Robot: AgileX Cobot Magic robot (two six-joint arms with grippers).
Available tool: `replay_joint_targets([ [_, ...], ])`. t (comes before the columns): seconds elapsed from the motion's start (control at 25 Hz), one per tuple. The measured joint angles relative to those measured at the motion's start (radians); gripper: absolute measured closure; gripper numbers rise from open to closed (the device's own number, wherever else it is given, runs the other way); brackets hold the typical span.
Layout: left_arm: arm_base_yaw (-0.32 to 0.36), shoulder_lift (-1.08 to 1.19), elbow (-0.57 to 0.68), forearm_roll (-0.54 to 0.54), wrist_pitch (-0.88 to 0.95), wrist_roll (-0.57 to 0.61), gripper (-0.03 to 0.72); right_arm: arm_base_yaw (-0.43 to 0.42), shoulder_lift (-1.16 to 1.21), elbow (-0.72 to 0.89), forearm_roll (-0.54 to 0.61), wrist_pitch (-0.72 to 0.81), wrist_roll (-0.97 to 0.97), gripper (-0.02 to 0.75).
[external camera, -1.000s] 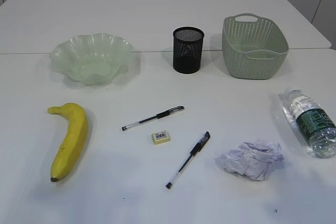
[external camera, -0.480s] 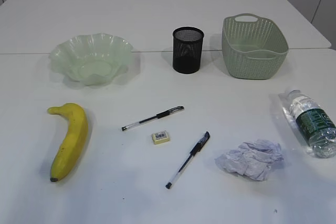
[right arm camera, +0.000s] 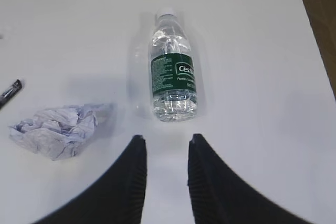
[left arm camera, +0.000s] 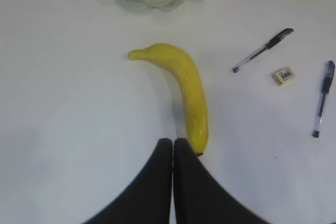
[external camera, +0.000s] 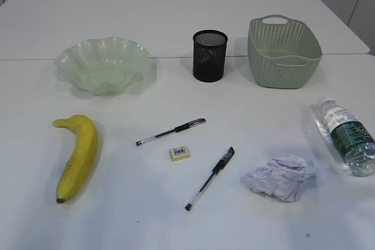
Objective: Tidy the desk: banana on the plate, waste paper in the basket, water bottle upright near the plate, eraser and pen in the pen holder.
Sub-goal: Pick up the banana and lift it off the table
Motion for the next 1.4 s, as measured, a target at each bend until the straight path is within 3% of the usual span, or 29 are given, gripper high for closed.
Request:
replay_joint_targets([
  [0.32,0.0,0.215,-0.099,-0.08,0.125,0.035,0.713,0.0,0.14,0.0,-0.033,-0.05,0.0,0.524],
  [0.8,-0.004,0.464,-0.132,-0.203,0.113,0.235,0.713,0.0,0.173,0.0,-0.033,-0.071,0.0,0.524],
  [1.04,-0.104,0.525,-0.132,-0.257,0.025,0.37,0.706,0.0,0.173,0.0,-0.033,-0.073,0.0,0.524],
  [1.2,-0.18,0.552,-0.135,-0.268,-0.053,0.393,0.651,0.0,0.173,0.0,-0.033,-0.073,0.0,0.524],
  [1.32,-0.196,0.582,-0.136,-0.269,-0.093,0.396,0.55,0.0,0.173,0.0,-0.033,-0.073,0.0,0.524],
  [1.4,-0.196,0.598,-0.136,-0.269,-0.113,0.396,0.438,0.0,0.173,0.0,-0.033,-0.073,0.0,0.524],
])
